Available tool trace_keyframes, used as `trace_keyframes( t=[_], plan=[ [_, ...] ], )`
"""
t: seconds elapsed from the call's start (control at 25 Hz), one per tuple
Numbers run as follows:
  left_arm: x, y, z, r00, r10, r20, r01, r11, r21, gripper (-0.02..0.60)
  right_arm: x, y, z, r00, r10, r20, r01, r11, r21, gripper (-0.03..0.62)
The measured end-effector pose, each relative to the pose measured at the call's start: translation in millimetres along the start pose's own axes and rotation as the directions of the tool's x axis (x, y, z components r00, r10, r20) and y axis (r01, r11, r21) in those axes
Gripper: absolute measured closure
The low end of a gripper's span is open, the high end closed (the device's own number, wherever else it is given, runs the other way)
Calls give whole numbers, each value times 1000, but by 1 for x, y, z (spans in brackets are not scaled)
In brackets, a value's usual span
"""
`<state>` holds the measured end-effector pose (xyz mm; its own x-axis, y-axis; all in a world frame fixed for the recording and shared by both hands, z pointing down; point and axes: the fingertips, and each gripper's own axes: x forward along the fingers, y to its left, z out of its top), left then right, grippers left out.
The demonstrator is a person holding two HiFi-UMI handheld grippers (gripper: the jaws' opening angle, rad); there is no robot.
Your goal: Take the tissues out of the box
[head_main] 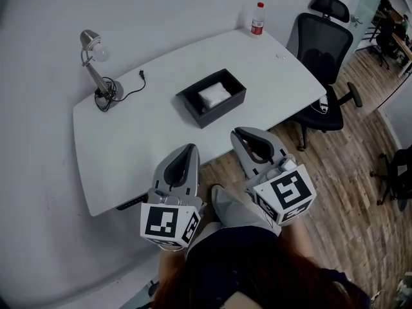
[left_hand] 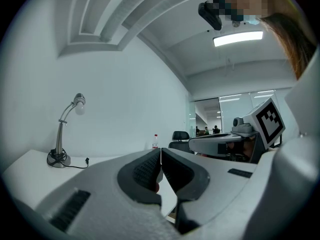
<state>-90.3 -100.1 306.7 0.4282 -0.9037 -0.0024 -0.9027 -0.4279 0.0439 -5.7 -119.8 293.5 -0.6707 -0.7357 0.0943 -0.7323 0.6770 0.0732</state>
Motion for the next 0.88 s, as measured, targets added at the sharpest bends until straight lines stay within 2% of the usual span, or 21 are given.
trace_keyframes(
  t=[0.88],
  plan=[
    [76, 51, -5, 1000, -3, -21, 3, 1000, -1, 557, 81, -49, -17, 995, 22, -93, -24, 1000, -14, 479]
  ],
)
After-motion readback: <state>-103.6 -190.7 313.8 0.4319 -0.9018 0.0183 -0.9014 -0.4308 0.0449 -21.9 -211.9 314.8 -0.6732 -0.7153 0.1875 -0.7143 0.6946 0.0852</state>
